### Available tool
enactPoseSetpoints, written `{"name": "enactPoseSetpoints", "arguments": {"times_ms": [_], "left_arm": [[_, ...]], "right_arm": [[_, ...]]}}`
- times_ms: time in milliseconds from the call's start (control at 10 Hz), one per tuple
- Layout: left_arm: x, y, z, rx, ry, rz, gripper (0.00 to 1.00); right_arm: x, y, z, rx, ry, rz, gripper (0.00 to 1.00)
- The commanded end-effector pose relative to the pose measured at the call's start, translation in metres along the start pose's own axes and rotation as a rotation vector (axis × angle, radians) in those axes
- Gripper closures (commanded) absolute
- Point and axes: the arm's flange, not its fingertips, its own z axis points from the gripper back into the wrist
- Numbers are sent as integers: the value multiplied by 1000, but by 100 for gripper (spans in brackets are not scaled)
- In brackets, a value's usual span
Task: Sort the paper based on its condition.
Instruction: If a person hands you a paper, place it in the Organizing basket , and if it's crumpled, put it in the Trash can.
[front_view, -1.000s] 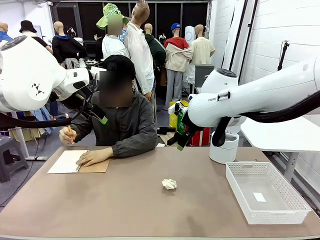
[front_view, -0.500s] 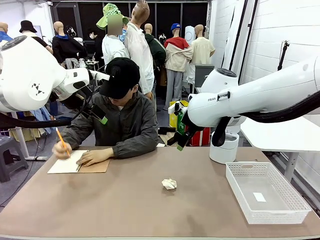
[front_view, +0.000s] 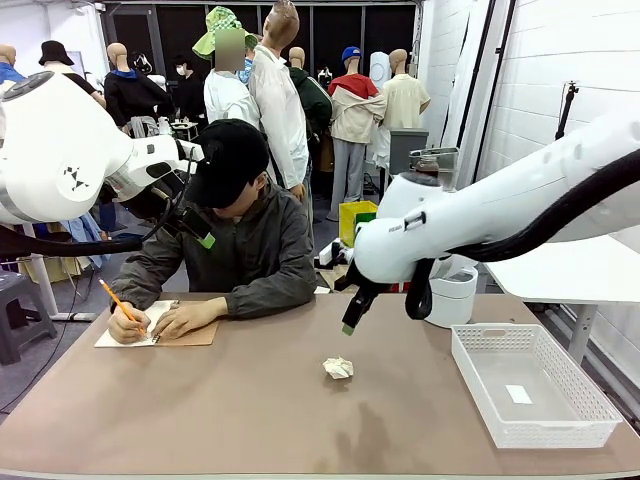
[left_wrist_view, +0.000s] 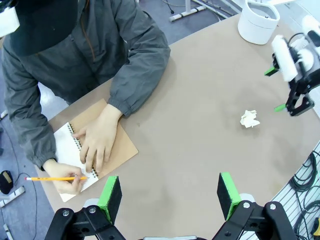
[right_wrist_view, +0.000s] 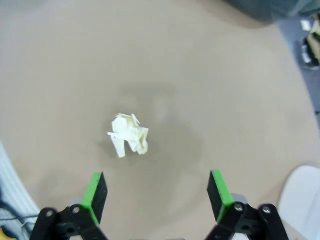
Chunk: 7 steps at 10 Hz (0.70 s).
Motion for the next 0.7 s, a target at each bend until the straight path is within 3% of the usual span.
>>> {"name": "enactPoseSetpoints", "arguments": {"times_ms": [0, 600], "left_arm": [[1, 1, 1, 1, -3, 2, 0], [1, 1, 1, 1, -3, 2, 0]], "right_arm": [[14, -7, -13, -8, 31, 65, 0], [26, -5, -72, 67, 134, 138, 0]]}}
